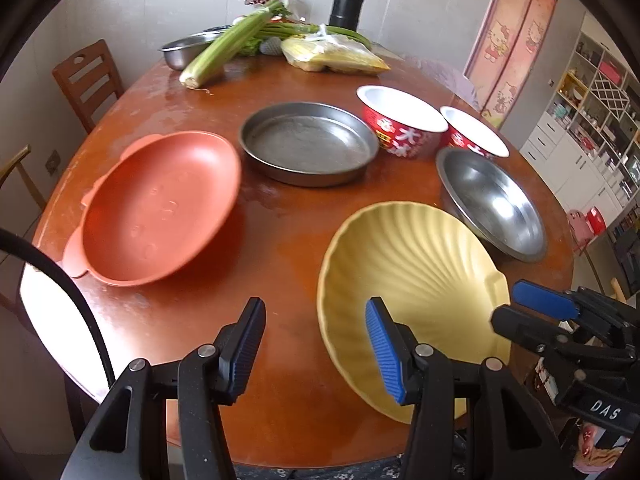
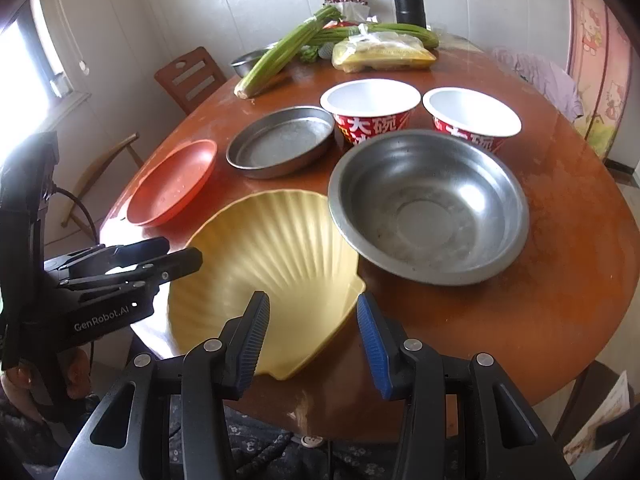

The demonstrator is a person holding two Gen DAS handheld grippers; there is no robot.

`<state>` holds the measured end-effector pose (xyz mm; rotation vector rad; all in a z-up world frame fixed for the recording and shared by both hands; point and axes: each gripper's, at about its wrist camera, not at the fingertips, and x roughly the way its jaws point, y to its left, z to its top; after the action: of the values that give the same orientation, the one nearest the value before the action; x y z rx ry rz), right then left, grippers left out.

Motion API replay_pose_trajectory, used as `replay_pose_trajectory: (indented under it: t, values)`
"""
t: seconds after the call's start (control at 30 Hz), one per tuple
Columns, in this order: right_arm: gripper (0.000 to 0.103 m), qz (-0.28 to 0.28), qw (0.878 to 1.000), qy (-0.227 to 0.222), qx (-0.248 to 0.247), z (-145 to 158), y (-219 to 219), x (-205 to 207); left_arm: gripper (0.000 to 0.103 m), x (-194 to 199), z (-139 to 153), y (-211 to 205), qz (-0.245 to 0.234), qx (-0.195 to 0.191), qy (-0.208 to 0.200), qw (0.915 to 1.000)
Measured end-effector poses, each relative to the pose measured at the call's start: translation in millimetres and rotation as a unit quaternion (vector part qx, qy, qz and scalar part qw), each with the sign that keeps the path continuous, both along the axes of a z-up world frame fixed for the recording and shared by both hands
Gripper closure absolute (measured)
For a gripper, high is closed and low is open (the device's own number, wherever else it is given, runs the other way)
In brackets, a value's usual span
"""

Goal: Organize plates and bowls
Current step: 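Grasp the yellow scallop-shell bowl rim with the left gripper, then lift the yellow bowl with the left gripper and lower it onto the orange plate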

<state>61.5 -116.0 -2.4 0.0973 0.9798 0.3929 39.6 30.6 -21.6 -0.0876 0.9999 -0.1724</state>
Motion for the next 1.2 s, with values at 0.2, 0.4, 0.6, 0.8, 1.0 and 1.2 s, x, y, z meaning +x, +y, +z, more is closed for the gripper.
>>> replay_pose_trajectory:
  t: [0.2,0.4,0.6,0.8,1.0,1.2]
  values:
    - [0.056,-0.001,1.0,0.008,-0.006,-9.5,2.7,4.1,0.051,0.0,-4.6,-7.8,0.0,0.008,0.001,1.0]
    - [0.056,-0.005,1.0,0.01,-0.017,-17.4,4.5,10.2,0.051,0.8,-9.8,-11.9,-0.005,0.004,0.007,1.0]
    - [0.056,0.0,1.0,0.014,-0.022,-26.0,10.6,15.7,0.065,1.8,-12.8,-14.8,-0.008,-0.004,0.007,0.9999]
    - [0.056,0.012,1.0,0.005,-0.025,-25.6,19.7,14.9,0.071,2.4,-13.2,-11.2,-0.003,-0.011,0.006,0.9999]
    - [0.056,0.03,0.999,0.005,-0.016,-21.3,32.2,15.1,0.071,0.1,-9.0,-1.7,0.01,-0.011,0.001,0.9999]
    - [0.056,0.043,0.999,-0.004,-0.013,-12.3,45.0,15.5,0.071,-4.1,3.6,15.5,0.027,-0.014,-0.016,0.9994]
